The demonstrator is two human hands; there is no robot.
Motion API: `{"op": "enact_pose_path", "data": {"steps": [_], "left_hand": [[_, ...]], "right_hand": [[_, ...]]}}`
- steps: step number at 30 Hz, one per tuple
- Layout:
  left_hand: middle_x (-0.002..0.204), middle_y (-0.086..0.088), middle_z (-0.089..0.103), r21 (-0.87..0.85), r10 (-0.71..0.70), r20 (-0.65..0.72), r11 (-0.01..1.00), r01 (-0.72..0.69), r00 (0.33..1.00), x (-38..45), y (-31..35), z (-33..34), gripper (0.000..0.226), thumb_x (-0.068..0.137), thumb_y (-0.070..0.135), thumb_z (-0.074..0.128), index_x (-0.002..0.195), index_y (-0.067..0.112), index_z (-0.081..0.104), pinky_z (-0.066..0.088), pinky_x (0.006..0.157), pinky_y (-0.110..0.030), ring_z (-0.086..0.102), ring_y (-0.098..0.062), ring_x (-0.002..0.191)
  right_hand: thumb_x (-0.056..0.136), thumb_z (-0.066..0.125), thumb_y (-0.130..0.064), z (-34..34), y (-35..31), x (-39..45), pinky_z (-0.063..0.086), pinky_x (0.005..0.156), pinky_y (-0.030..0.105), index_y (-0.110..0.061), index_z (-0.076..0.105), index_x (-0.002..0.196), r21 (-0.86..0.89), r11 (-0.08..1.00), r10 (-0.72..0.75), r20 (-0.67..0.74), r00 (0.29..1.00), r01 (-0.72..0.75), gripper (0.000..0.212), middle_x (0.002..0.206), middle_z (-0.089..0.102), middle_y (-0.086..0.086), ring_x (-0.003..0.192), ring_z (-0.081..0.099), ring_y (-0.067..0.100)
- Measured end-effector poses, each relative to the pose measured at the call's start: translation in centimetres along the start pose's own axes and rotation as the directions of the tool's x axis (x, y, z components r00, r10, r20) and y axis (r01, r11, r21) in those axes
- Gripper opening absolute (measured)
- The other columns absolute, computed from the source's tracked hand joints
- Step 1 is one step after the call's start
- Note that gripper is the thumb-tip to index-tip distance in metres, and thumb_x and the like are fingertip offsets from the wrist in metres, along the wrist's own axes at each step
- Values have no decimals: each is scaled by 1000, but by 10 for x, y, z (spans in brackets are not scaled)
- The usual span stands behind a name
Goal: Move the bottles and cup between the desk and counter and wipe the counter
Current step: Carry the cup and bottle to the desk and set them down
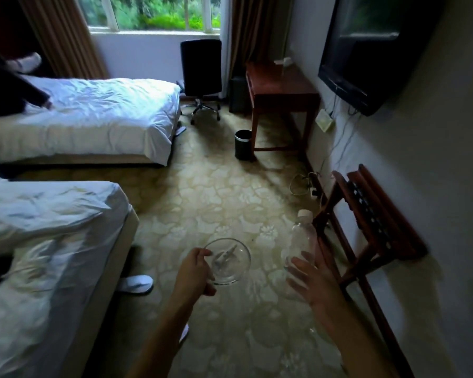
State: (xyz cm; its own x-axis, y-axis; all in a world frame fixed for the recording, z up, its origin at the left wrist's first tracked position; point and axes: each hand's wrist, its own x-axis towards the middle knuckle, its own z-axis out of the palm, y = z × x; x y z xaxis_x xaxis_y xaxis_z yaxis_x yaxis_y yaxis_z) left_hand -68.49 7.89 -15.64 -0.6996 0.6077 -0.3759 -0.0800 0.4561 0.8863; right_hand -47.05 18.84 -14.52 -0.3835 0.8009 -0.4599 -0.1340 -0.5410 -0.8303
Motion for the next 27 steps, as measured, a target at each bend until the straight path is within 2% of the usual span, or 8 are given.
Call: {"op": "enact_pose_path", "data": {"steps": [2,4,6,9,12,15,16,27], "left_hand": [[63,-11,55,5,30,10,1000,-30,999,37,22,-11,28,105,14,32,113,6,57,39,31,-23,47,-13,26],[68,-11,58,6,50,-7,999,-50,999,69,41,-17,26,105,14,33,113,9,57,43,35,-24,51,-14,32],[74,-12,61,3,50,-12,999,-50,999,103,55,-19,26,105,14,34,114,12,57,48,41,-27,54,-16,40],[77,-12,63,-4,35,-5,999,-35,999,159,68,-14,27,105,14,34,115,11,58,49,43,-27,54,-15,40],[75,-12,62,8,5,7,1000,-5,1000,220,81,-1,27,104,13,34,115,10,59,51,46,-30,54,-16,39],[73,-13,60,2,17,3,1000,-17,1000,292,107,13,28,105,13,33,116,8,59,47,40,-26,51,-17,39],[75,-13,60,6,21,-1,1000,-21,1000,318,118,18,29,105,13,33,116,7,59,47,38,-25,51,-17,39],[66,-9,56,-72,33,-41,997,-36,999,570,264,71,29,106,17,34,110,10,62,49,40,-26,49,-9,33]], "right_hand": [[1,92,-53,27,-14,33,49,89,45,-12,50,124,-2,1000,-30,12,999,30,136,108,67,12,101,64,30],[33,95,-43,50,-23,63,50,89,44,-11,50,126,-12,999,-40,51,998,41,108,108,69,12,102,65,29],[66,84,-22,68,-28,98,53,89,43,-11,48,132,-34,998,-42,32,999,43,76,109,71,12,105,67,28],[45,92,-31,89,-39,153,50,97,49,-12,48,130,-53,998,-40,19,999,41,98,112,71,16,109,65,32],[39,93,-44,105,-51,215,48,100,51,-13,50,129,-47,999,-26,29,999,27,104,115,70,16,110,64,31],[81,73,-17,124,-66,298,48,100,48,-12,47,134,-48,999,-14,47,999,16,59,115,70,14,113,64,30],[86,67,-12,130,-73,329,49,100,47,-12,48,134,-54,998,-18,54,998,21,52,114,71,13,113,64,28],[86,67,-25,200,-213,570,49,101,41,-24,51,129,-142,985,-84,71,994,94,45,113,72,-1,112,64,15]]}}
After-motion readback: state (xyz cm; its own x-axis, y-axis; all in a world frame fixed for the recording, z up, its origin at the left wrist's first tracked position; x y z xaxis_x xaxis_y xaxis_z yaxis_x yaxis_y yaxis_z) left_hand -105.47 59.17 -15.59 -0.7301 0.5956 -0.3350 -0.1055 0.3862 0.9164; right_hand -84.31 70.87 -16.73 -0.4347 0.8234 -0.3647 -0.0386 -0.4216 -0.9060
